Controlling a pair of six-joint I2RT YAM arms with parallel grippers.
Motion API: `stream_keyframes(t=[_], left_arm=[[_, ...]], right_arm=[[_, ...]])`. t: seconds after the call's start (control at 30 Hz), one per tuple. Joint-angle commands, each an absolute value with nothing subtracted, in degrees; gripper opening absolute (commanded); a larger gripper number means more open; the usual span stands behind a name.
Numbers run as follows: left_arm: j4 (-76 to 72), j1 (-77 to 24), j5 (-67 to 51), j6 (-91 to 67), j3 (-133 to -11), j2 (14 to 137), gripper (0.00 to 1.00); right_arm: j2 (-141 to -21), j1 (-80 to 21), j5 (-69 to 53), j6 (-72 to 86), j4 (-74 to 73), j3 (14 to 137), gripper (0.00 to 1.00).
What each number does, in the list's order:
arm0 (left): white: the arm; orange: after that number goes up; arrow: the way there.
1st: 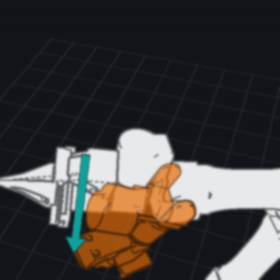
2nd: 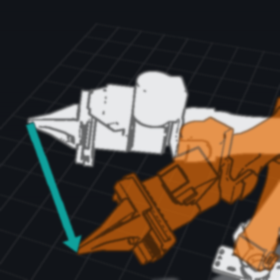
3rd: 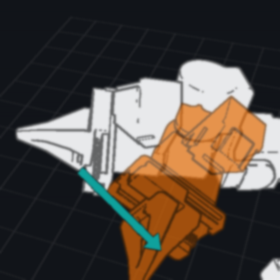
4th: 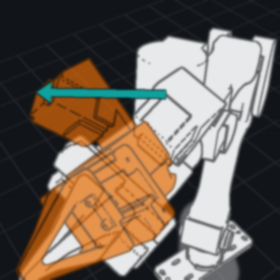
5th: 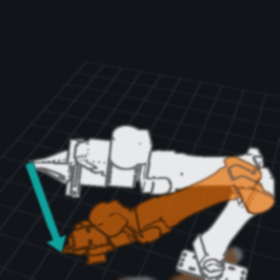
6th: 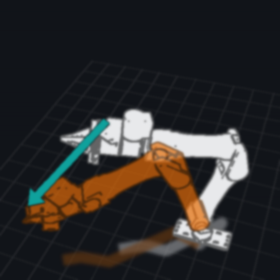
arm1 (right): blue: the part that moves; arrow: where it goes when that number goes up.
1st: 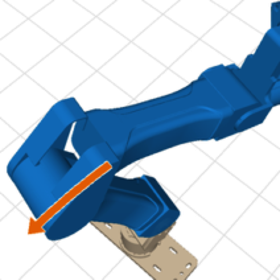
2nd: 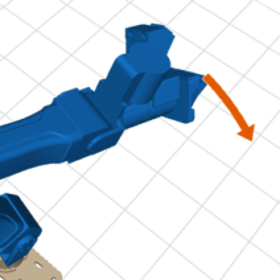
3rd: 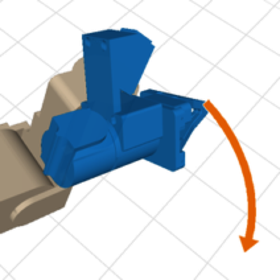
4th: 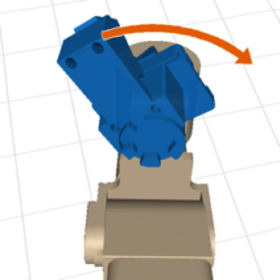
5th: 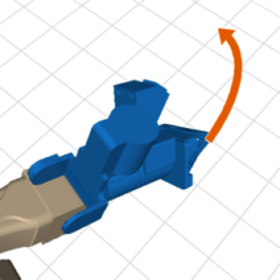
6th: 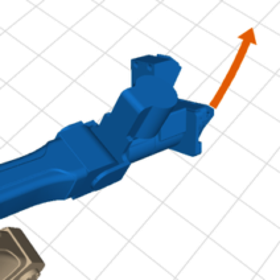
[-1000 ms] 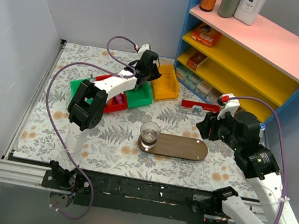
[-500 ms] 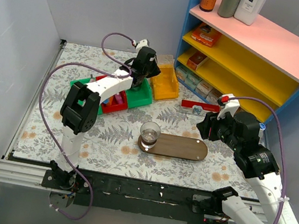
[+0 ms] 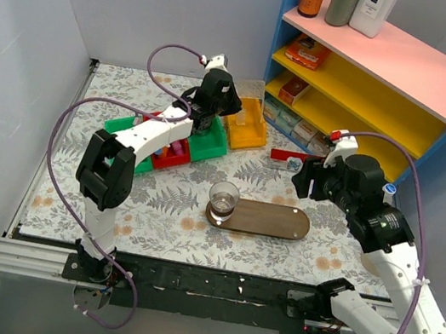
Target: Prepare toiletry sets of a toothbrush and toothpaste on the tray
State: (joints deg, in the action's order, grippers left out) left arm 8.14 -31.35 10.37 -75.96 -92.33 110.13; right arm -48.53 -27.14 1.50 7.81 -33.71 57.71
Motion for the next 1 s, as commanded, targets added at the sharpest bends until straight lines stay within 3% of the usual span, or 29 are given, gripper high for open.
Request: stream_keyframes(t=[0.0,0.47,0.73,0.97], left_arm=[[7.0,-32.3,9.4,-73.3,-91.9,103.5,0.0],[9.2,-37.4,11.4,-70.0,-82.5,93.4,0.0],[4.3,-38.8,10.2,-69.9,-70.4,86.7,0.0],[4.5,-41.7,10.6,-67.2,-70.0,84.4,0.0]], right_arm=[[-49.5,-27.2,2.0,9.1,-31.5,62.0,0.7],[-56.7,-27.2,3.2,13.7,-30.8,66.5,0.7],[-61.7,-29.0,3.0,18.0,-27.1,66.7,0.68],[-68.2,-31.8,1.1,19.9,-24.9,69.4,0.68]])
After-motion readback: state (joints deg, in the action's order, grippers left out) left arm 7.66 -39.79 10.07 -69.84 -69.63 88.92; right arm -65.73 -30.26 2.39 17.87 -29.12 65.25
